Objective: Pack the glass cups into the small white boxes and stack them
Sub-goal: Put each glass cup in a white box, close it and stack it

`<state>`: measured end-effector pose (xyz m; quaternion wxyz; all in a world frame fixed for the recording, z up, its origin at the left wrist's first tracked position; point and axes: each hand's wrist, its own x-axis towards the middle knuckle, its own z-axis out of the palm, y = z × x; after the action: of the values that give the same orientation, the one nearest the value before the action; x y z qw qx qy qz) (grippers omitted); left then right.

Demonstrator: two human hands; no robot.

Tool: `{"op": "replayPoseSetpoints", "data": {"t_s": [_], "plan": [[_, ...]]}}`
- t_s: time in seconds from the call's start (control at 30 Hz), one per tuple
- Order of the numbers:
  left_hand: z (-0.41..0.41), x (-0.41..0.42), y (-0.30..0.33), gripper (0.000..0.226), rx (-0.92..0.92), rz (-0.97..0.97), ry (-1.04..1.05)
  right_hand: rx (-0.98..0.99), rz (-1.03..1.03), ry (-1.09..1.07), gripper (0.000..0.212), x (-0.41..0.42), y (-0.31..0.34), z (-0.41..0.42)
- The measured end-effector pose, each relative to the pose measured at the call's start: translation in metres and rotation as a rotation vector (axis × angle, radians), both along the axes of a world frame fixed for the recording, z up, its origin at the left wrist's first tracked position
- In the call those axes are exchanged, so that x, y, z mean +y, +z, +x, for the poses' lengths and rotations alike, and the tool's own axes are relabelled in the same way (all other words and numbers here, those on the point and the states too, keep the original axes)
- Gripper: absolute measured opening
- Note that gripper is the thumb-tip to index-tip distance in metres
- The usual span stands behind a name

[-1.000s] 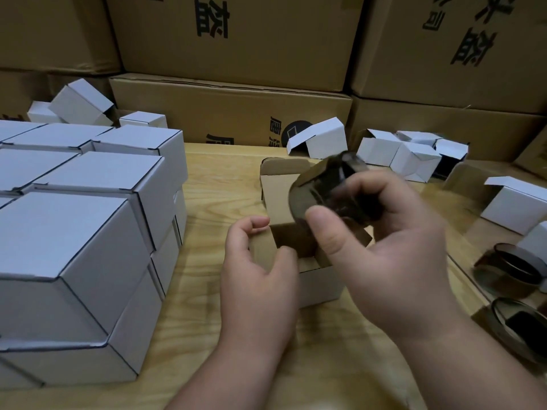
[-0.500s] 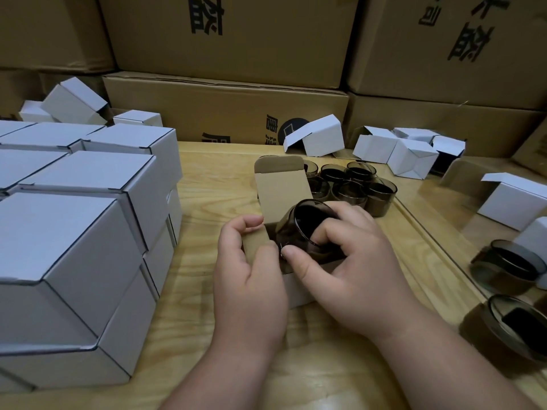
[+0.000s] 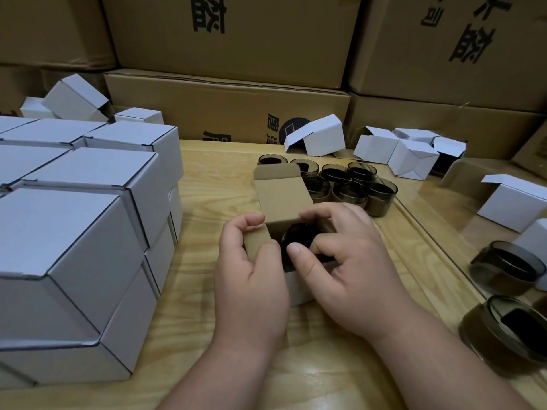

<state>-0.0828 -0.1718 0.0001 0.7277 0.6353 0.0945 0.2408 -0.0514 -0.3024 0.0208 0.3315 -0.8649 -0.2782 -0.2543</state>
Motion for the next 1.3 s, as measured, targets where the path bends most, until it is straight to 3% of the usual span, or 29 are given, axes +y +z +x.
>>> {"op": "replayPoseSetpoints", "data": {"t_s": [0.2, 0.27, 0.33, 0.43, 0.5, 0.67, 0.83, 1.07, 1.3], "plan": [[0.001, -0.001, 0.0, 0.03, -0.017, -0.016, -0.002, -0.021, 0.06, 0.02, 0.037, -0.002, -0.001, 0.002], [-0.001, -0.001, 0.002, 0.027, -0.033, -0.099, -0.026, -0.075, 0.261, -0.009, 0.031, -0.004, -0.002, 0.004], [-0.003, -0.001, 0.005, 0.025, -0.058, -0.242, -0.063, -0.026, 0.592, -0.06, 0.034, -0.008, -0.004, 0.007], [-0.002, 0.003, 0.011, 0.031, -0.088, -0.391, 0.004, 0.265, 1.024, -0.158, 0.032, -0.013, -0.006, 0.017], [0.002, 0.007, 0.013, 0.03, -0.069, -0.458, 0.082, 0.432, 1.126, -0.215, 0.028, -0.016, -0.008, 0.023], [0.004, 0.007, 0.012, 0.031, 0.052, -0.395, 0.099, 0.539, 1.004, -0.137, 0.025, -0.014, -0.01, 0.023], [0.003, 0.003, 0.011, 0.024, 0.045, -0.264, 0.07, 0.587, 0.886, -0.005, 0.023, -0.01, -0.015, 0.02], [0.004, 0.003, 0.006, 0.023, -0.015, -0.202, -0.002, 0.61, 0.83, 0.124, 0.037, -0.012, -0.017, 0.02], [0.003, 0.0, 0.007, 0.032, -0.013, -0.191, -0.068, 0.749, 0.917, 0.326, 0.063, -0.01, -0.016, 0.022]]}}
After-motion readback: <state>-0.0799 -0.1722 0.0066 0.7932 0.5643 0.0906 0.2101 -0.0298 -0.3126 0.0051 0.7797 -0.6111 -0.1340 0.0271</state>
